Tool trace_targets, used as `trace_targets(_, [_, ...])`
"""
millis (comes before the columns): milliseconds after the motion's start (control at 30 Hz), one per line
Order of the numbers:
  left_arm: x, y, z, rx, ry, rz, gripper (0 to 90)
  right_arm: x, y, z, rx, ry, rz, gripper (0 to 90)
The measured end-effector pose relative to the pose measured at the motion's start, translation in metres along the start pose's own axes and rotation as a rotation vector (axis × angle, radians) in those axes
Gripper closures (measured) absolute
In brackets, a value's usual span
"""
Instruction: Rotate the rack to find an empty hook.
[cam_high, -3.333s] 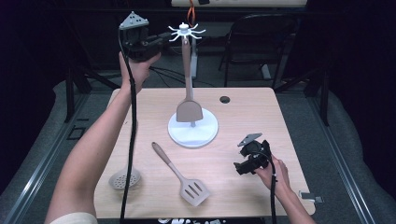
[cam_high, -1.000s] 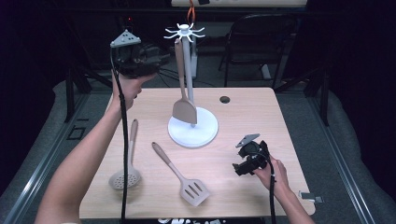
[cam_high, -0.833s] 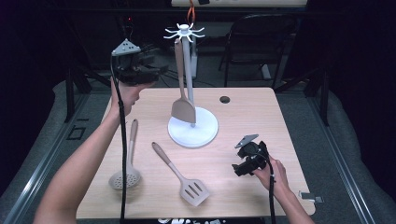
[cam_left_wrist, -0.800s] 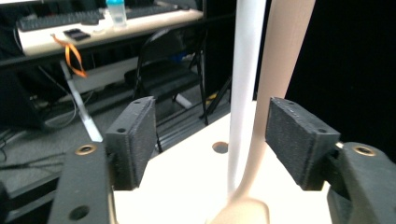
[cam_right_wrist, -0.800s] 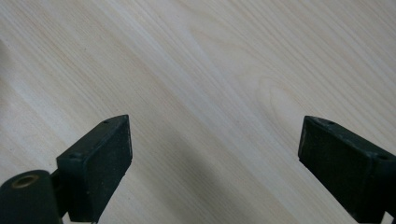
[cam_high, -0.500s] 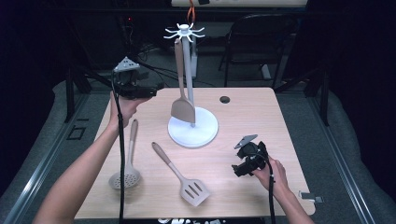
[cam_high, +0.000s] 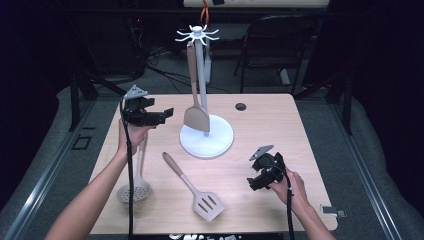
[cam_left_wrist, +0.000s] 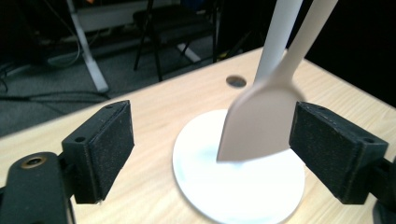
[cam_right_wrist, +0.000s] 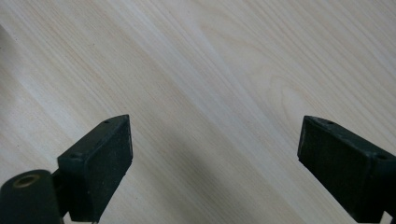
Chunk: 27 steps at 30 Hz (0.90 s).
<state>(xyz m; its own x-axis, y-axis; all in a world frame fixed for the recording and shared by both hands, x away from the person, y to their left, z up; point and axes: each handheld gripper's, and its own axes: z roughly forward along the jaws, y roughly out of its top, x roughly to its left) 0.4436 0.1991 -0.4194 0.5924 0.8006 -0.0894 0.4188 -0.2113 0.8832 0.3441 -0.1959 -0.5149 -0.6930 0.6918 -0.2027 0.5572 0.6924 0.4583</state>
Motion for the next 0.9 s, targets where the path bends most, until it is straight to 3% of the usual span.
trace_targets(167, [0.004, -0.024, 0.006, 0.044, -0.007, -0.045, 11.4, 0.002, 0.001, 0.002, 0.005, 0.008, 0.0, 10.2])
trace_targets(267, [0.003, -0.036, 0.008, 0.067, 0.029, -0.038, 10.1, 0.003, 0.001, 0.003, 0.01, 0.005, -0.001, 11.0])
trace_targets(467, [0.001, -0.055, 0.01, 0.093, 0.054, -0.038, 6.1, 0.005, 0.001, 0.005, 0.014, 0.006, -0.006, 11.2])
trace_targets(600, [0.001, -0.061, 0.011, 0.114, 0.06, -0.042, 5.6, 0.007, 0.002, 0.005, 0.009, 0.008, -0.005, 11.7])
trace_targets(667, [-0.001, -0.062, 0.008, 0.085, 0.078, -0.054, 5.4, 0.007, 0.002, 0.005, 0.017, 0.005, -0.012, 11.7])
trace_targets(900, [-0.002, -0.068, 0.0, 0.084, 0.099, -0.062, 4.5, 0.008, 0.002, 0.005, 0.014, -0.025, -0.017, 14.0])
